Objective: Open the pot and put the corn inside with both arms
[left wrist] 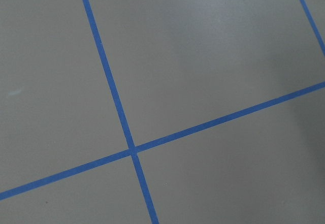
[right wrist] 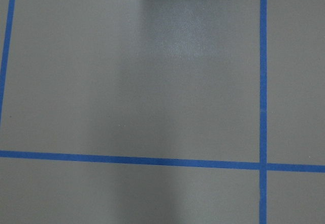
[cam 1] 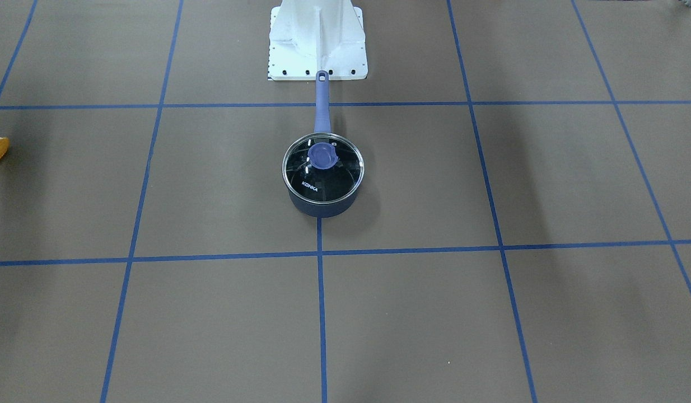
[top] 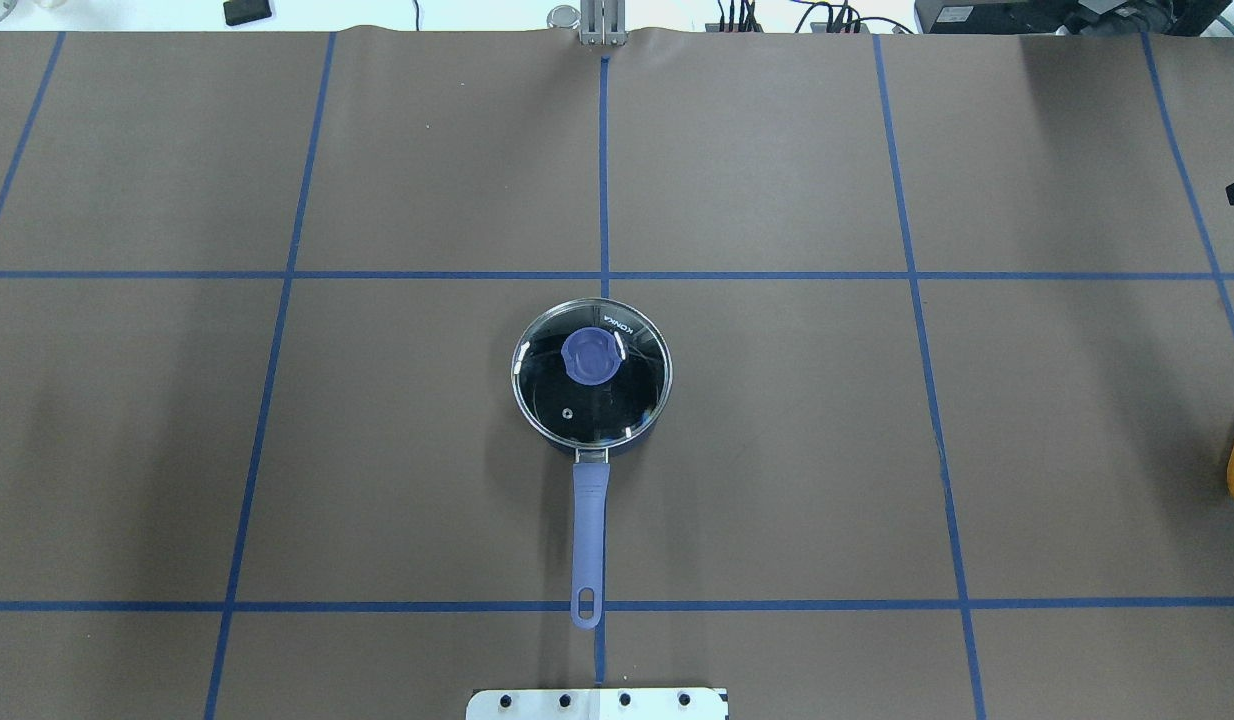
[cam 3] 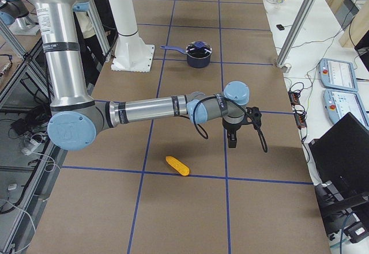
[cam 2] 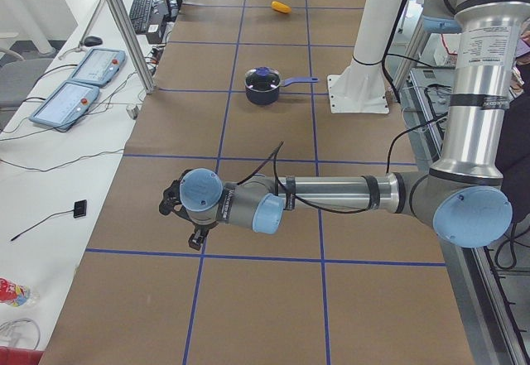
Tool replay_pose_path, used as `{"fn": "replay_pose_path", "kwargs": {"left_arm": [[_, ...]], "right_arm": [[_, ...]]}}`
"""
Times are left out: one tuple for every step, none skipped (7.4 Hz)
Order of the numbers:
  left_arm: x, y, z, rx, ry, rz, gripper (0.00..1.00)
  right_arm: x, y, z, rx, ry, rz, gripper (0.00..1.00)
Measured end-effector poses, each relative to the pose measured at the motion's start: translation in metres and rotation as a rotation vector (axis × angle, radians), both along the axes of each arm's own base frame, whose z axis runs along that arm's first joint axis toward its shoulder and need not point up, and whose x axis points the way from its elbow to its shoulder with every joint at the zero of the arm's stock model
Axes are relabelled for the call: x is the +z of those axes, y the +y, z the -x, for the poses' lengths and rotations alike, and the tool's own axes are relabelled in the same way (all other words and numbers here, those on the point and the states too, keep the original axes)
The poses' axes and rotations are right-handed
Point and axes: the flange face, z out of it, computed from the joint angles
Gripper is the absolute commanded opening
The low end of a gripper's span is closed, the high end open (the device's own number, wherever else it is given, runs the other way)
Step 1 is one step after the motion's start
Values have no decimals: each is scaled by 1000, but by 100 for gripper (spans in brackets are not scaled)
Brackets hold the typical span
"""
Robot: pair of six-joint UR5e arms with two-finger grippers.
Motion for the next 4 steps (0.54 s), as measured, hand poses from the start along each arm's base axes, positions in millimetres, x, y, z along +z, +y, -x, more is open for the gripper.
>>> {"fn": "replay_pose_path", "kwargs": {"left_arm": [[0, 0, 0, 0, 0, 0, 97], [0, 0, 0, 0, 0, 0, 97], [0, 0, 0, 0, 0, -1, 97], [-2, -1, 0, 0, 0, -4, 98]], "right_arm": [[0, 0, 0, 0, 1, 0, 100], [-2, -2, 0, 0, 1, -3, 100], [-5, -5, 2, -1, -1, -4, 100], [0, -6, 3, -3, 3, 8, 100]]}}
